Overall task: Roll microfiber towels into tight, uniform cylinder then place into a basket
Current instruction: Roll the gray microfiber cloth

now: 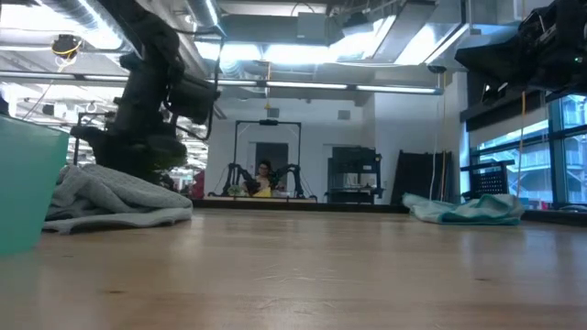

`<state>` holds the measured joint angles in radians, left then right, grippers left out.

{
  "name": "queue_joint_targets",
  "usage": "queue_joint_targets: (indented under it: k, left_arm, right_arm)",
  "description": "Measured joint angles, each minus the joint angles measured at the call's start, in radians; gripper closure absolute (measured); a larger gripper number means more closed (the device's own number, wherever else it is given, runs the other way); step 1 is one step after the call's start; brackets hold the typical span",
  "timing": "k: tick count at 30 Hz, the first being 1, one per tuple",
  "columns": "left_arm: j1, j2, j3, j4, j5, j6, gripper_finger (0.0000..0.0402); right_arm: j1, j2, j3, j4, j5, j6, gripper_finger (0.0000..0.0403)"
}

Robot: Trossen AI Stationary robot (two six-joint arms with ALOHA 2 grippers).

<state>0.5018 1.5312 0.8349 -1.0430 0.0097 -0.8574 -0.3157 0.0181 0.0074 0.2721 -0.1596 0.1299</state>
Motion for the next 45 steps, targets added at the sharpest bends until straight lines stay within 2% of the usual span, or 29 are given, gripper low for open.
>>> queue_joint_targets:
  k: [14, 24, 29, 35, 45]
  left_arm:
    - [0.0, 0.04, -0.002, -0.005, -0.048, -0.003, 0.0313]
    - [0.002, 0.035, -0.116, 0.05, -0.012, -0.008, 0.0313]
    - [0.002, 0.036, -0.121, 0.061, -0.012, 0.054, 0.0313]
    - [0.002, 0.037, -0.119, 0.066, -0.012, 0.234, 0.0313]
    - [0.014, -0.012, -0.069, 0.053, -0.02, 0.239, 0.0325]
  right_arm:
    - [0.0, 0.0, 0.0, 0.0, 0.0, -0.002, 0.0384]
    - [0.0, 0.0, 0.0, 0.0, 0.0, -0.003, 0.0384]
    - [0.0, 0.0, 0.0, 0.0, 0.0, -0.003, 0.0384]
    - [0.0, 0.0, 0.0, 0.0, 0.0, -0.003, 0.0384]
    - [0.0, 0.0, 0.0, 0.0, 0.001, -0.004, 0.0384]
